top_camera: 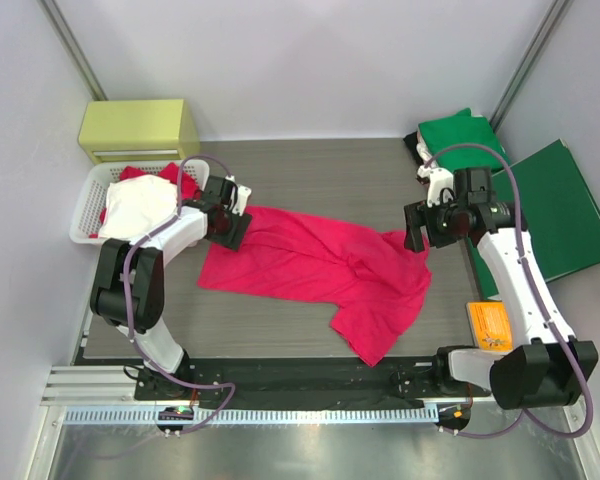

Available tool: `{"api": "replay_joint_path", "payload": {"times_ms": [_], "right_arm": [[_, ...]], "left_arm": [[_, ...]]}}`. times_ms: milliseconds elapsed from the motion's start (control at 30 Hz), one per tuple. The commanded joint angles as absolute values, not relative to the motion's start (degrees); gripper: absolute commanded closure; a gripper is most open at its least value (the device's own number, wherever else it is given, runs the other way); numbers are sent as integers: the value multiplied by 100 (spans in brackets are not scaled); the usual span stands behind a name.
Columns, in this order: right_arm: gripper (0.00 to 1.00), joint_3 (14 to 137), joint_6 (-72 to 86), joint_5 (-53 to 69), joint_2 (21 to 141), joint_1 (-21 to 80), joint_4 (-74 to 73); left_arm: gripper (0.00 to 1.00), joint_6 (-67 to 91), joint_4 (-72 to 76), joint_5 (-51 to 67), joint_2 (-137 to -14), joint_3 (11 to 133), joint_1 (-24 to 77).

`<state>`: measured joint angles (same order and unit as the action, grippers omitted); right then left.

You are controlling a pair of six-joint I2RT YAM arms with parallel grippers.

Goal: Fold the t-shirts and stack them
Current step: Fold the flattened tshirt in 1/3 of the way

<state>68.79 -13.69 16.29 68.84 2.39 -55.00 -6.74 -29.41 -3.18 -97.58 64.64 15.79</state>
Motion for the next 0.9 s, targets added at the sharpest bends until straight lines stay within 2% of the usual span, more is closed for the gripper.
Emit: {"api": "replay_joint_path", "payload": {"times_ms": [0,133,233,367,467,500,533,867], "right_arm": [[17,6592,-1389,959,7101,211,-4914],[16,6574,-1310,957,7242,202,-4913],[22,6522,-1222,1510,7233,202,-5194],[25,6040,-1248,1828,7225,202,-5090],[30,5758,-1248,1872,7365,220,-4861],[36,5705,-1231,1881,7444,220,-4817],[37,5626,-1239,1907,7488,228,-4721],[40,5844,-1239,1688,8313,264,-4210]], "left_arm": [[35,-782,-2812,-246,-9650,6425,1600],[35,-809,-2786,-272,-9624,6372,1600],[35,-791,-2769,-272,-9668,6381,1600],[35,-773,-2768,-220,-9826,6434,1600],[35,-782,-2777,-220,-9861,6486,1600],[35,-774,-2769,-228,-9870,6495,1608],[35,-782,-2777,-237,-9870,6495,1608],[35,-782,-2812,-281,-9826,6495,1608]]}}
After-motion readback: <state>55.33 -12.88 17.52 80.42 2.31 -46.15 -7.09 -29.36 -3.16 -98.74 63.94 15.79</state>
